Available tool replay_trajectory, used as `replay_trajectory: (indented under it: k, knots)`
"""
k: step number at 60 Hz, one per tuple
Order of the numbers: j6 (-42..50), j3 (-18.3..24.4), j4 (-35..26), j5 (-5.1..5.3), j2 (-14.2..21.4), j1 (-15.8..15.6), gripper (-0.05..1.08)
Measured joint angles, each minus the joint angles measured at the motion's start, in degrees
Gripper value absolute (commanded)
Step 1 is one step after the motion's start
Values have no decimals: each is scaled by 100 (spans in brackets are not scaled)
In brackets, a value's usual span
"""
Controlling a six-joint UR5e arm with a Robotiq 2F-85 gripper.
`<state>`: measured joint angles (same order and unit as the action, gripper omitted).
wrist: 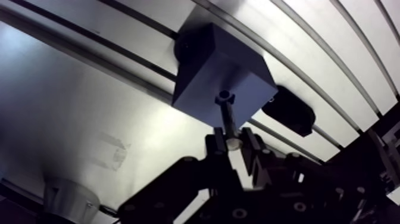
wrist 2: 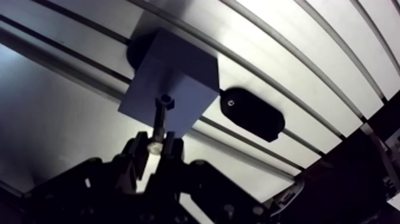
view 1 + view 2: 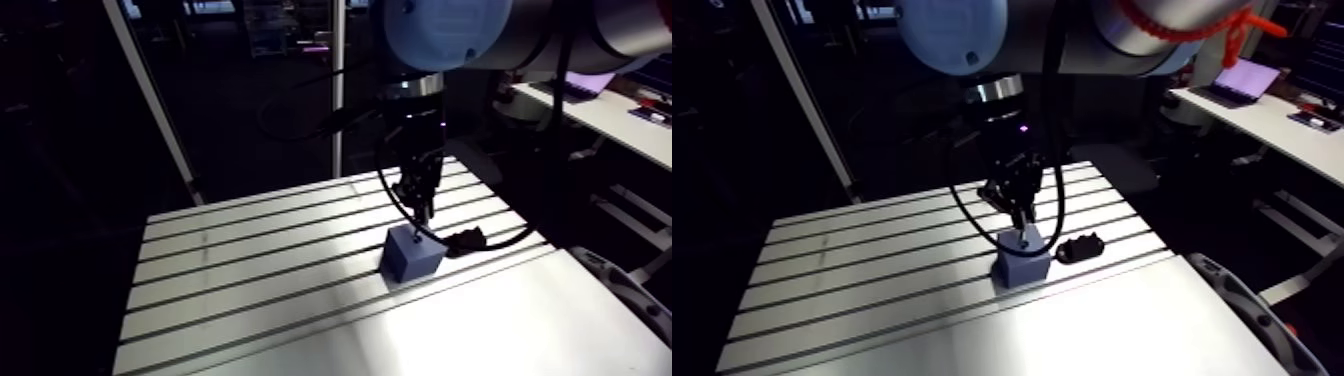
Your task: Pick up the M10 bolt and insert it into the hex recess until seated.
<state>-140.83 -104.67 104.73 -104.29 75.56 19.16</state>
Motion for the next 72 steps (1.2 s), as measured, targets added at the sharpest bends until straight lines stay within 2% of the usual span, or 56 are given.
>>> replay_trajectory:
  k: [33, 72]
  knots:
    - [-41, -58, 67, -83, -18, 1, 105]
    - [-38, -67, 133, -88, -66, 0, 105]
